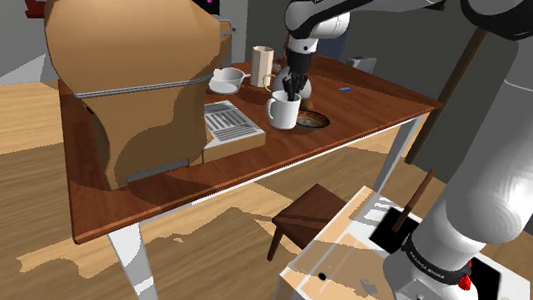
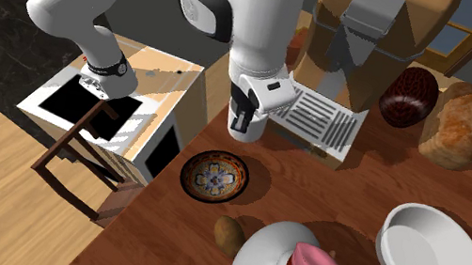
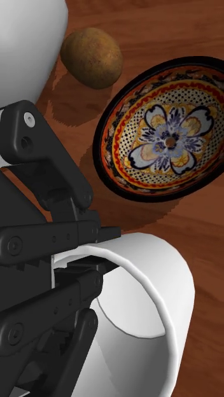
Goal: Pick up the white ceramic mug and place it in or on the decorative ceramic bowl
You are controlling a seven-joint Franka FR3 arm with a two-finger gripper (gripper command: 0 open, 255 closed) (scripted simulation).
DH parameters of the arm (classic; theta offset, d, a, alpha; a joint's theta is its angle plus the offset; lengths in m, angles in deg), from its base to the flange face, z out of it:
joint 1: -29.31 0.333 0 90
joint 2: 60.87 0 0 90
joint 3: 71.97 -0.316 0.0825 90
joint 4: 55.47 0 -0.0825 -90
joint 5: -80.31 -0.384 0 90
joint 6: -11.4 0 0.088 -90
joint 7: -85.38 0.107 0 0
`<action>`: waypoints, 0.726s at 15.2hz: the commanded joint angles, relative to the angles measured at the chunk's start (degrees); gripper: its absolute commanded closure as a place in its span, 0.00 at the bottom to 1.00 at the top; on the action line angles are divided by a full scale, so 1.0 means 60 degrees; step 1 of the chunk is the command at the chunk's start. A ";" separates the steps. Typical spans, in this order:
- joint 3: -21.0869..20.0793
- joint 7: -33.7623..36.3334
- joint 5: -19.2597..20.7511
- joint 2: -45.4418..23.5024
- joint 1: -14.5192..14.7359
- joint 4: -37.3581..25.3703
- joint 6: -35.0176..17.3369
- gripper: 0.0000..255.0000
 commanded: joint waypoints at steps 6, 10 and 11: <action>0.0004 0.0078 0.0075 0.0229 0.0014 -0.0647 0.0868 1.00; 0.0103 -0.0116 0.0087 0.0263 -0.0105 -0.1062 0.1323 1.00; 0.0200 -0.0334 0.0071 0.0212 -0.0226 -0.1194 0.1413 1.00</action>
